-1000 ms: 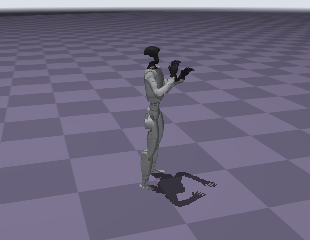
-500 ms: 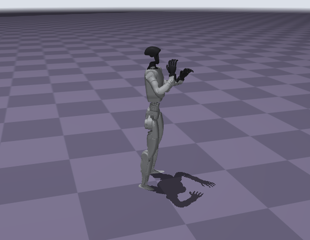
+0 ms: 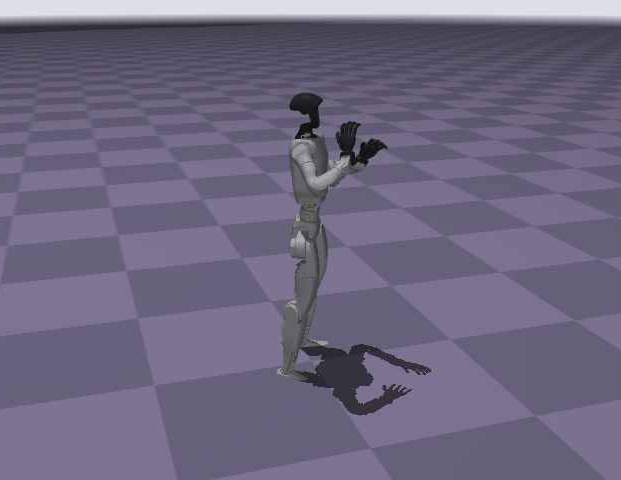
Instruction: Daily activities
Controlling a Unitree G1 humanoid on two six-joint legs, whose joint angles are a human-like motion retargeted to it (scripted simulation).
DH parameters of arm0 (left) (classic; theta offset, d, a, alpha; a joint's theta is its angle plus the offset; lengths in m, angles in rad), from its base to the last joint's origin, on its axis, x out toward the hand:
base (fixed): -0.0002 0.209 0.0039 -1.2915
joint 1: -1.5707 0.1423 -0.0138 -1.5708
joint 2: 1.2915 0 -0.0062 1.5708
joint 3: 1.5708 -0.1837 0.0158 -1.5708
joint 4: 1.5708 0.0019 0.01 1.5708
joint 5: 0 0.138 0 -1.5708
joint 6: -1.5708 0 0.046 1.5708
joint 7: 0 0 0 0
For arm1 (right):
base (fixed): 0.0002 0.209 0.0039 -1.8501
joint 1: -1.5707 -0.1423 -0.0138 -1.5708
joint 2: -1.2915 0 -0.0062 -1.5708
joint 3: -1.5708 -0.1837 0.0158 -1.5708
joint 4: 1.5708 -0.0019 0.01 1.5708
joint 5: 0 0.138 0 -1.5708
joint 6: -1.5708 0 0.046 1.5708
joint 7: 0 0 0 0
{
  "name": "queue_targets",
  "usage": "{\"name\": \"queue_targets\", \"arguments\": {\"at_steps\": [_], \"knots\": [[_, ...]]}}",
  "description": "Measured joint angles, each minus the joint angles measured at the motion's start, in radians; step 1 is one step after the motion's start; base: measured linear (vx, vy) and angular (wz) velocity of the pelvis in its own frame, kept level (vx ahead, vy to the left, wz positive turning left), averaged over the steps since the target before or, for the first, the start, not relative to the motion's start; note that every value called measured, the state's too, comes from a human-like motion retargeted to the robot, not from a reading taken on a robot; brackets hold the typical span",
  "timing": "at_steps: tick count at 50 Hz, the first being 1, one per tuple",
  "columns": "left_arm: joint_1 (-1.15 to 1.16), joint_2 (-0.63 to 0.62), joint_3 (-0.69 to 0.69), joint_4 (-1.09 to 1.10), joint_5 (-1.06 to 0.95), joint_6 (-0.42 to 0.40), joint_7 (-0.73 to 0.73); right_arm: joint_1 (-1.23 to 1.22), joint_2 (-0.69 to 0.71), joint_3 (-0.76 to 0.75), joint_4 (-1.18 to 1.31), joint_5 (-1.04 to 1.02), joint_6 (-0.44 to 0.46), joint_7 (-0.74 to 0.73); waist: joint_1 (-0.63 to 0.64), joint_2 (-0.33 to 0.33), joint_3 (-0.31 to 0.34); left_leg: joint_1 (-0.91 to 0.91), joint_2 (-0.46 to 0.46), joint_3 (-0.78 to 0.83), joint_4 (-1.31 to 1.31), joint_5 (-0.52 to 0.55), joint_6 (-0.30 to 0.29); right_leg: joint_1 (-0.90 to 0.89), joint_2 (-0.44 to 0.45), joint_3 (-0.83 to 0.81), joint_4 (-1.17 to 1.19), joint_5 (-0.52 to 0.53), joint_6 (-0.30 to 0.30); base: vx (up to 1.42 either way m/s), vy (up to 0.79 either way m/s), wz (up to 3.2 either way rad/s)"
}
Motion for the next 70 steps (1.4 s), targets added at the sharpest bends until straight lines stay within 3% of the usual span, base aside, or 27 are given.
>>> {"name": "queue_targets", "arguments": {"at_steps": [18, 47, 70], "knots": [[-0.002, -0.04, -0.026, 0.012, -0.165, -0.015, 0.018, 0.071, 0.051, -0.031, -0.009, 0.145, -0.002, -0.025, 0.001, 0.012, 0.021, 0.014, -0.003, 0.005, -0.011, -0.002, 0.004, 0.002, -0.002, 0.007, 0.013, -0.009, -0.005, 0.0, 0.0, 0.0], [0.026, -0.137, -0.03, -0.037, -0.362, -0.104, 0.17, 0.146, 0.089, -0.083, -0.105, 0.216, -0.004, -0.222, 0.009, 0.012, 0.024, 0.019, 0.006, -0.015, -0.057, 0.013, 0.007, 0.002, 0.012, -0.02, 0.02, -0.011, -0.01, 0.0, 0.0, 0.0], [-0.015, -0.151, -0.08, -0.097, -0.443, -0.142, 0.16, 0.176, 0.162, -0.093, -0.124, 0.312, -0.051, -0.205, 0.007, 0.045, 0.017, -0.002, 0.025, -0.024, -0.058, 0.018, -0.009, 0.0, 0.036, -0.027, 0.009, -0.011, -0.029, 0.0, 0.0, 0.0]]}}
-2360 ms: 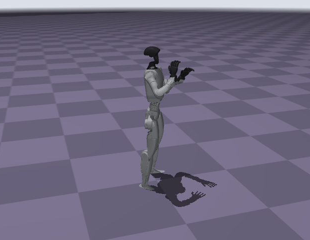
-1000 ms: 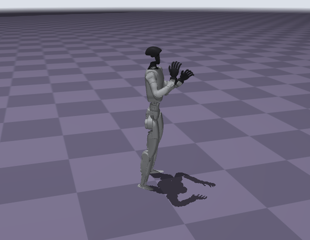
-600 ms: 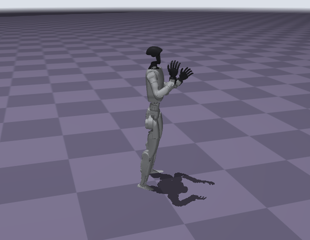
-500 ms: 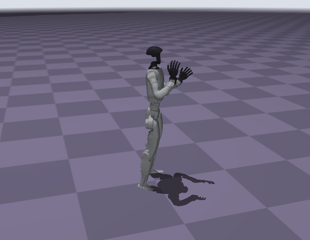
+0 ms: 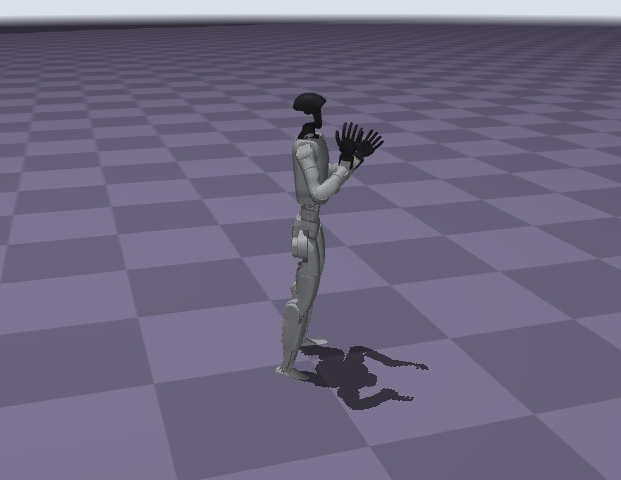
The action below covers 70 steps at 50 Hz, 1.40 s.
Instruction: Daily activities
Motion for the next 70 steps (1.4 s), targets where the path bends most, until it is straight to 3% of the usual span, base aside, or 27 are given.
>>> {"name": "queue_targets", "arguments": {"at_steps": [10, 20, 27, 35, 40, 45, 51, 54, 60, 70], "knots": [[-0.029, -0.043, -0.033, 0.015, -0.095, -0.031, -0.047, 0.097, 0.06, 0.014, 0.053, 0.056, -0.036, 0.097, -0.009, 0.015, 0.01, 0.0, 0.008, -0.004, -0.001, 0.002, -0.011, 0.023, 0.016, -0.004, -0.033, 0.006, -0.011, 0.0, 0.0, 0.0], [0.028, -0.08, 0.019, -0.009, -0.154, -0.105, -0.007, 0.198, 0.137, -0.049, 0.035, 0.133, -0.095, 0.08, -0.004, 0.022, 0.024, -0.008, 0.014, -0.029, -0.002, 0.009, -0.025, 0.04, 0.027, -0.03, -0.045, 0.013, -0.017, 0.0, -0.01, 0.14], [0.138, -0.023, 0.099, -0.036, -0.08, -0.127, 0.025, 0.203, 0.095, -0.113, -0.021, 0.143, -0.125, 0.126, 0.005, 0.015, 0.034, -0.012, 0.017, -0.044, -0.003, 0.011, -0.031, 0.045, 0.031, -0.042, -0.041, 0.016, -0.023, 0.0, 0.0, 0.08], [0.341, 0.067, 0.079, 0.08, -0.028, -0.09, -0.064, 0.192, 0.039, -0.146, -0.043, 0.138, -0.145, 0.281, 0.007, 0.005, 0.053, -0.012, 0.012, -0.051, -0.003, 0.02, -0.029, 0.041, 0.024, -0.04, -0.015, 0.006, -0.03, 0.0, 0.0, 0.0], [0.413, 0.07, 0.015, 0.282, 0.009, -0.042, -0.14, 0.319, 0.032, -0.086, 0.175, 0.129, -0.126, 0.446, 0.001, 0.004, 0.063, -0.006, 0.002, -0.062, -0.002, 0.026, -0.029, 0.041, 0.011, -0.04, 0.015, -0.018, -0.042, 0.0, 0.0, 0.07], [0.418, 0.014, -0.071, 0.543, 0.026, -0.004, -0.187, 0.425, 0.093, 0.031, 0.693, 0.133, -0.053, 0.616, 0.007, 0.014, 0.059, 0.01, -0.002, -0.07, 0.001, 0.021, -0.034, 0.056, 0.005, -0.043, 0.042, -0.036, -0.057, -0.01, 0.02, 0.19], [0.379, -0.016, -0.117, 0.671, -0.036, -0.001, -0.211, 0.462, 0.205, 0.08, 1.13, 0.161, 0.019, 0.674, -0.002, 0.025, 0.063, 0.02, -0.006, -0.086, 0.0, 0.018, -0.038, 0.069, 0.0, -0.049, 0.066, -0.038, -0.069, 0.0, 0.04, 0.24], [0.365, 0.002, -0.08, 0.594, -0.074, -0.031, -0.219, 0.473, 0.192, 0.041, 1.077, 0.181, -0.008, 0.658, -0.012, 0.032, 0.07, 0.018, -0.007, -0.093, 0.0, 0.016, -0.041, 0.073, 0.001, -0.052, 0.067, -0.035, -0.077, 0.01, 0.03, 0.19], [0.362, 0.035, 0.035, 0.371, -0.125, -0.087, -0.216, 0.504, 0.099, -0.09, 0.735, 0.118, -0.064, 0.571, -0.026, 0.05, 0.076, 0.002, -0.007, -0.108, 0.0, 0.02, -0.045, 0.08, 0.01, -0.063, 0.044, -0.017, -0.092, 0.01, 0.01, 0.21], [0.356, 0.001, 0.113, 0.217, -0.228, -0.114, -0.241, 0.537, 0.042, -0.207, 0.411, -0.079, -0.045, 0.505, -0.014, 0.058, 0.072, -0.027, -0.01, -0.142, -0.001, 0.036, -0.05, 0.096, 0.025, -0.096, -0.002, 0.018, -0.108, -0.02, 0.0, 0.27]]}}
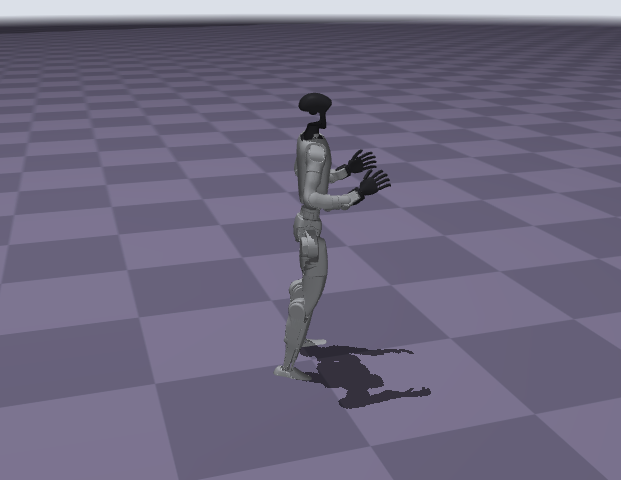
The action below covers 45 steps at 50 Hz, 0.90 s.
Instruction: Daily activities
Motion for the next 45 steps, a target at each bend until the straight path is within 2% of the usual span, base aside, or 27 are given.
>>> {"name": "queue_targets", "arguments": {"at_steps": [11, 18, 22, 27, 30, 34, 37, 40, 42, 45], "knots": [[0.046, -0.052, 0.002, -0.078, -0.197, 0.006, -0.16, -0.007, 0.057, -0.017, -0.071, 0.067, 0.009, 0.114, 0.032, -0.017, 0.016, -0.001, -0.007, -0.046, 0.0, 0.009, 0.0, 0.034, 0.007, -0.046, -0.001, 0.01, -0.023, -0.02, 0.0, 0.33], [0.08, -0.007, 0.155, -0.223, -0.403, -0.063, -0.24, -0.008, 0.08, -0.169, -0.259, 0.241, -0.035, 0.177, 0.042, -0.025, 0.004, -0.01, -0.011, -0.077, 0.0, 0.008, 0.005, 0.048, 0.012, -0.09, 0.006, 0.025, -0.038, 0.02, 0.02, 0.4], [0.051, 0.018, 0.308, -0.301, -0.477, -0.14, -0.225, -0.028, 0.096, -0.304, -0.355, 0.312, -0.062, 0.158, 0.051, -0.027, -0.026, -0.021, -0.015, -0.092, -0.002, 0.007, 0.007, 0.055, 0.017, -0.122, 0.0, 0.033, -0.04, 0.03, 0.01, 0.4], [-0.025, 0.043, 0.449, -0.365, -0.48, -0.214, -0.161, -0.092, 0.125, -0.431, -0.431, 0.319, -0.074, 0.108, 0.062, -0.03, -0.059, -0.03, -0.02, -0.108, -0.003, 0.003, 0.007, 0.066, 0.022, -0.156, -0.008, 0.033, -0.042, 0.03, 0.0, 0.36], [-0.057, 0.051, 0.462, -0.386, -0.462, -0.218, -0.14, -0.133, 0.129, -0.445, -0.454, 0.283, -0.064, 0.105, 0.064, -0.039, -0.059, -0.032, -0.022, -0.116, -0.003, -0.002, 0.008, 0.072, 0.023, -0.167, -0.006, 0.026, -0.043, 0.02, 0.01, 0.28], [-0.076, 0.074, 0.408, -0.407, -0.444, -0.19, -0.157, -0.169, 0.099, -0.398, -0.439, 0.199, -0.029, 0.138, 0.065, -0.057, -0.047, -0.027, -0.027, -0.124, -0.003, -0.008, 0.013, 0.079, 0.019, -0.175, 0.01, 0.016, -0.046, 0.01, 0.01, 0.23], [-0.073, 0.077, 0.344, -0.409, -0.463, -0.164, -0.184, -0.171, 0.064, -0.339, -0.364, 0.128, 0.004, 0.156, 0.069, -0.073, -0.035, -0.016, -0.032, -0.128, -0.001, -0.011, 0.016, 0.087, 0.012, -0.177, 0.028, 0.004, -0.051, -0.01, 0.01, 0.13], [-0.059, 0.063, 0.276, -0.39, -0.515, -0.146, -0.209, -0.162, 0.025, -0.249, -0.178, 0.048, 0.044, 0.145, 0.082, -0.09, -0.024, 0.003, -0.038, -0.127, 0.002, -0.015, 0.017, 0.097, 0.001, -0.17, 0.055, -0.018, -0.057, 0.0, 0.0, 0.0], [-0.048, 0.042, 0.222, -0.368, -0.56, -0.135, -0.213, -0.158, 0.009, -0.153, 0.036, 0.001, 0.079, 0.138, 0.097, -0.102, -0.019, 0.017, -0.043, -0.128, 0.002, -0.015, 0.016, 0.107, -0.006, -0.165, 0.068, -0.025, -0.062, -0.03, 0.01, 0.02], [-0.031, 0.002, 0.134, -0.305, -0.609, -0.101, -0.209, -0.209, 0.034, 0.054, 0.506, -0.058, 0.133, 0.141, 0.122, -0.116, -0.014, 0.04, -0.048, -0.13, 0.003, -0.017, 0.016, 0.124, -0.013, -0.151, 0.083, -0.032, -0.068, -0.05, 0.04, 0.05]]}}
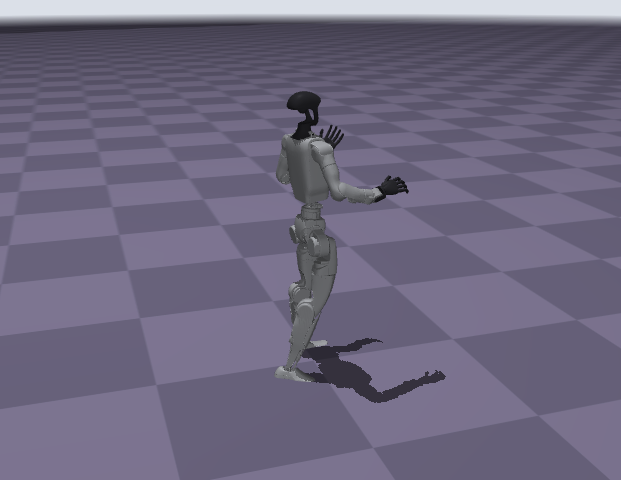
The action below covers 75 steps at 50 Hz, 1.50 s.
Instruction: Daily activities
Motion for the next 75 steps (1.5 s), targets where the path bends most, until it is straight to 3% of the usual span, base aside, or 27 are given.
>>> {"name": "queue_targets", "arguments": {"at_steps": [5, 8, 12, 30, 53, 75], "knots": [[0.045, -0.054, -0.136, 0.166, -0.015, 0.089, 0.021, -0.093, 0.191, 0.26, 0.699, -0.072, 0.096, 0.06, 0.028, -0.014, 0.019, 0.009, -0.007, -0.015, -0.001, 0.004, -0.004, 0.01, -0.004, 0.016, 0.008, 0.013, -0.001, -0.02, 0.03, 0.12], [0.087, -0.076, -0.206, 0.271, -0.015, 0.136, 0.014, -0.092, 0.287, 0.323, 0.925, -0.107, 0.135, 0.069, 0.038, -0.019, 0.031, 0.004, -0.01, -0.026, -0.001, 0.01, -0.011, 0.006, -0.006, 0.02, 0.016, 0.023, -0.001, -0.03, 0.05, 0.21], [0.144, -0.076, -0.268, 0.358, 0.012, 0.174, 0.009, -0.055, 0.329, 0.356, 1.043, -0.151, 0.165, 0.045, 0.037, -0.02, 0.041, -0.006, -0.016, -0.04, -0.003, 0.023, -0.023, 0.002, -0.009, 0.012, 0.021, 0.037, -0.005, -0.03, 0.04, 0.26], [0.201, 0.047, -0.296, 0.268, 0.117, 0.209, 0.037, 0.066, 0.233, 0.327, 0.995, -0.267, 0.186, -0.121, -0.002, -0.019, 0.017, -0.068, -0.031, -0.064, -0.007, 0.046, -0.081, -0.029, -0.004, -0.023, 0.034, 0.047, -0.027, -0.01, 0.01, 0.24], [0.129, -0.081, -0.293, 0.346, 0.059, 0.278, 0.075, -0.044, 0.315, 0.301, 1.072, -0.181, 0.239, -0.08, 0.021, -0.003, 0.075, -0.055, -0.05, -0.098, -0.007, 0.055, -0.104, 0.004, -0.014, -0.077, 0.109, 0.069, -0.05, 0.0, 0.03, 0.24], [0.084, -0.206, -0.226, 0.41, 0.119, 0.223, 0.278, -0.055, 0.372, 0.238, 1.113, -0.104, 0.251, -0.147, 0.102, -0.029, 0.1, -0.054, -0.084, -0.171, -0.011, 0.092, -0.151, 0.089, 0.024, -0.181, 0.05, 0.124, -0.054, -0.01, 0.01, 0.36]]}}
